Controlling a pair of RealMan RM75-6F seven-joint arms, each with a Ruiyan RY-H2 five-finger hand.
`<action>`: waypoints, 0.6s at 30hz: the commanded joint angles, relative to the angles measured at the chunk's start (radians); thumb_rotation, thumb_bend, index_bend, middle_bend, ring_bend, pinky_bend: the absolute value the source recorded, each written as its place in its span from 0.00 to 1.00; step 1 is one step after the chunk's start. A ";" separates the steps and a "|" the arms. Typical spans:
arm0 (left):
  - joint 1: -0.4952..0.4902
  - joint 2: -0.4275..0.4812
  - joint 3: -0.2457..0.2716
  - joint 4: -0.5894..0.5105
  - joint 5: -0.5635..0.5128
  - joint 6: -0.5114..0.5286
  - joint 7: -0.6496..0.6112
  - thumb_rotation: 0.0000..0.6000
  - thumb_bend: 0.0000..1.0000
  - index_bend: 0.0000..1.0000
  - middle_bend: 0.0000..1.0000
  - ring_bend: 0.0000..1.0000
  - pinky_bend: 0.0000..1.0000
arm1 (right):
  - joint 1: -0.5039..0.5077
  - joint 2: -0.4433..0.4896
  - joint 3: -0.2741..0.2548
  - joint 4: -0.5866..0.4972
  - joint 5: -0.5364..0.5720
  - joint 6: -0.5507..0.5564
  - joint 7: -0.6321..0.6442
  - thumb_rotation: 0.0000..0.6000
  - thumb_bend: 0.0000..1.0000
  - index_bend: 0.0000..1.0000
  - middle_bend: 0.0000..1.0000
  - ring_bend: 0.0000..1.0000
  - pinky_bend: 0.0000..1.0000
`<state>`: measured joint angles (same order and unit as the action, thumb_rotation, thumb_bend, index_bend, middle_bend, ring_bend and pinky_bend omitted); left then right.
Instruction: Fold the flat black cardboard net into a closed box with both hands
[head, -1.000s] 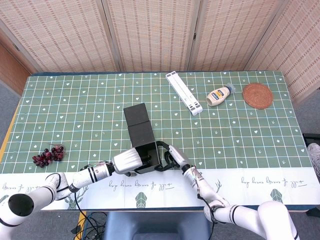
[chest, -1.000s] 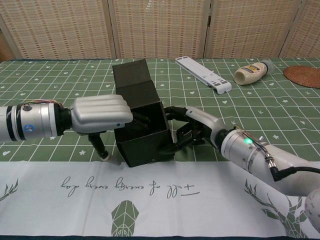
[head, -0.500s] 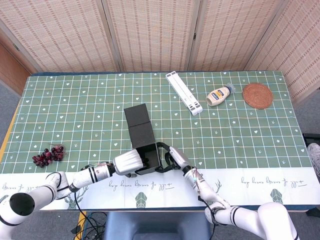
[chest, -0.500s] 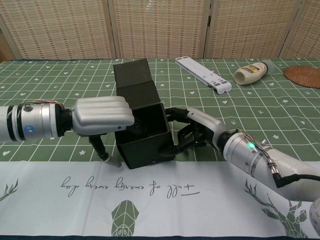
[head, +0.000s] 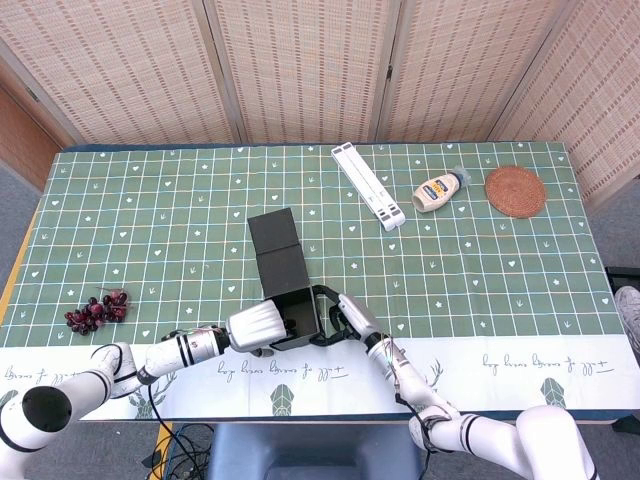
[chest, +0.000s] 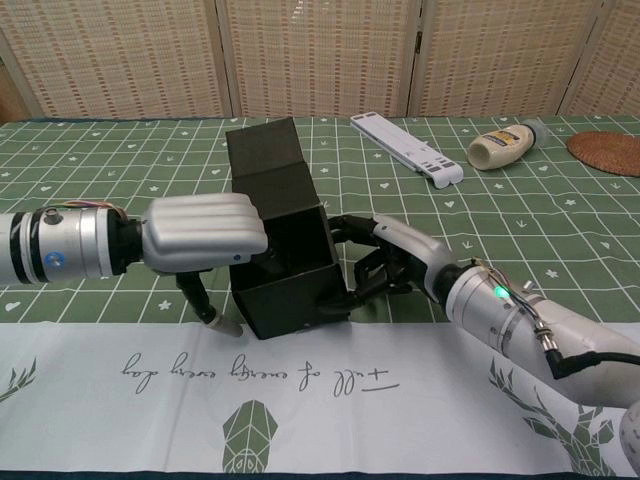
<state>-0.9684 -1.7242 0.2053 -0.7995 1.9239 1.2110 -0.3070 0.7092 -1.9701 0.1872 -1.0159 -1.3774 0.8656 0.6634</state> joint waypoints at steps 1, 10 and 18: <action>0.000 0.000 0.002 0.001 0.001 0.003 0.002 1.00 0.15 0.61 0.54 0.57 0.81 | -0.001 0.000 -0.001 -0.001 -0.001 0.001 -0.002 1.00 0.05 0.33 0.45 0.78 1.00; 0.000 0.000 0.006 -0.002 0.003 0.010 0.007 1.00 0.15 0.65 0.58 0.61 0.81 | -0.005 0.001 0.000 -0.007 -0.001 0.008 -0.007 1.00 0.05 0.33 0.45 0.78 1.00; -0.001 0.000 0.008 -0.004 0.003 0.012 0.011 1.00 0.15 0.65 0.59 0.65 0.81 | -0.008 -0.003 -0.001 -0.004 -0.002 0.013 -0.007 1.00 0.05 0.33 0.45 0.78 1.00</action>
<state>-0.9691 -1.7239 0.2135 -0.8036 1.9271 1.2237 -0.2963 0.7012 -1.9726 0.1863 -1.0204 -1.3790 0.8781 0.6564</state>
